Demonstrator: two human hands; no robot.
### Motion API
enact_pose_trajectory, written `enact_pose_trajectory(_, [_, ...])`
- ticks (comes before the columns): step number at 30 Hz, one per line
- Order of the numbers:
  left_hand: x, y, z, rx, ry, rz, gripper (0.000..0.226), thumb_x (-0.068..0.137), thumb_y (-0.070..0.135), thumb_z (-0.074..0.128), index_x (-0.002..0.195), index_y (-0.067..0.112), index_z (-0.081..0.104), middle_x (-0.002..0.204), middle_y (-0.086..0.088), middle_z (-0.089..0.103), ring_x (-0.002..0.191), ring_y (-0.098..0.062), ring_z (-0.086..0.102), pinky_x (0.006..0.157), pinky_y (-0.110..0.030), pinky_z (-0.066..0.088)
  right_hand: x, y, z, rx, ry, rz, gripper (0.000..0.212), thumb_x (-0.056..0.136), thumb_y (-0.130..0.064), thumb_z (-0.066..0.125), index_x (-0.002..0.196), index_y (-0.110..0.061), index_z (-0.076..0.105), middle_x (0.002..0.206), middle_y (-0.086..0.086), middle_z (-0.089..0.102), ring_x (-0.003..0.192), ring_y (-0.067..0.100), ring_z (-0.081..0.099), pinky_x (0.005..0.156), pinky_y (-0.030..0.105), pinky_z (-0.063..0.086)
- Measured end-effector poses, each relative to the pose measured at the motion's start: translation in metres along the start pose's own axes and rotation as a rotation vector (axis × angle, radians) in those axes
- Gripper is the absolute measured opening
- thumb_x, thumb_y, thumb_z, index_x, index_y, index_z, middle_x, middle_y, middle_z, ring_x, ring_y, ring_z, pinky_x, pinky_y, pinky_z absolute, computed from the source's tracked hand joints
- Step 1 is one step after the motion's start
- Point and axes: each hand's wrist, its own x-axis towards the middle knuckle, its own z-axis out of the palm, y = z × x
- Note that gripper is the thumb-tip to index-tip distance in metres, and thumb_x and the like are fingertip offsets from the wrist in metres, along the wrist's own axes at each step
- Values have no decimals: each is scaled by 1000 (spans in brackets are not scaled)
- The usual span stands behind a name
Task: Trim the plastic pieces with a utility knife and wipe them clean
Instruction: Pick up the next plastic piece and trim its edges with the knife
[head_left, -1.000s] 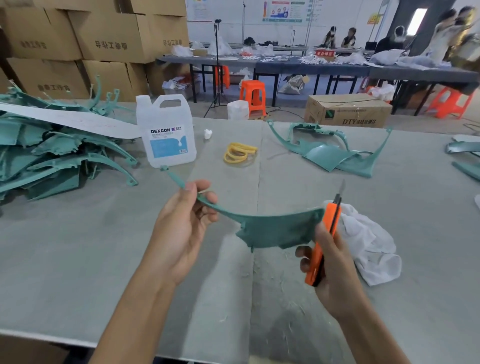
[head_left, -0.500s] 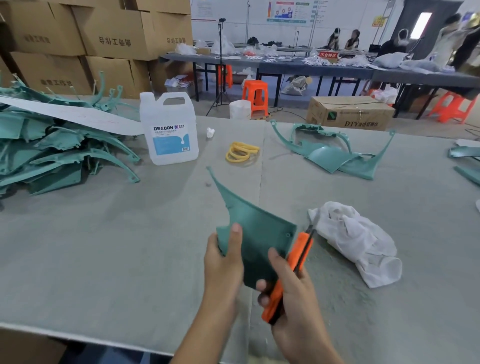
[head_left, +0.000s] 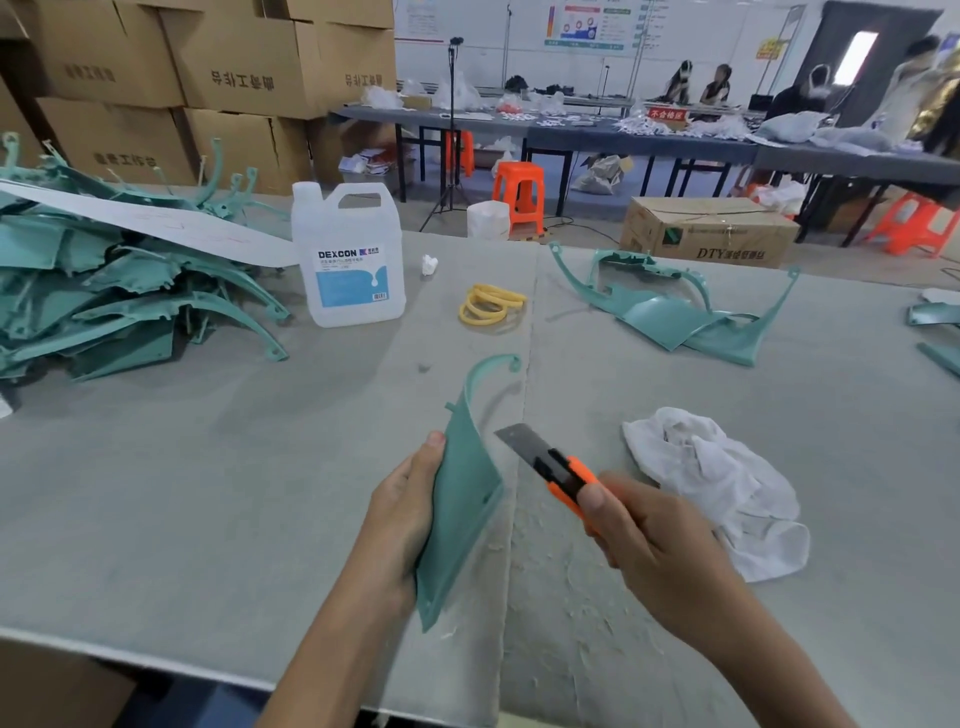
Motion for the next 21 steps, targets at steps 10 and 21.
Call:
enact_pose_trajectory(10, [-10, 5, -6, 37, -15, 33, 45, 91, 60, 56, 77, 25, 79, 67, 1, 69, 53, -11, 63, 45, -17, 45, 1, -6, 5, -21, -140, -92, 64, 80, -91, 38, 75, -29, 55, 53, -11, 42, 47, 6, 36, 48, 22, 24])
enact_pose_trajectory(21, [-22, 2, -23, 248, -84, 224, 62, 67, 75, 72, 96, 20, 75, 80, 0, 74, 65, -14, 67, 54, -25, 50, 37, 0, 3, -307, -13, -77, 70, 83, -90, 22, 67, -27, 47, 51, -11, 52, 46, 8, 47, 47, 25, 29])
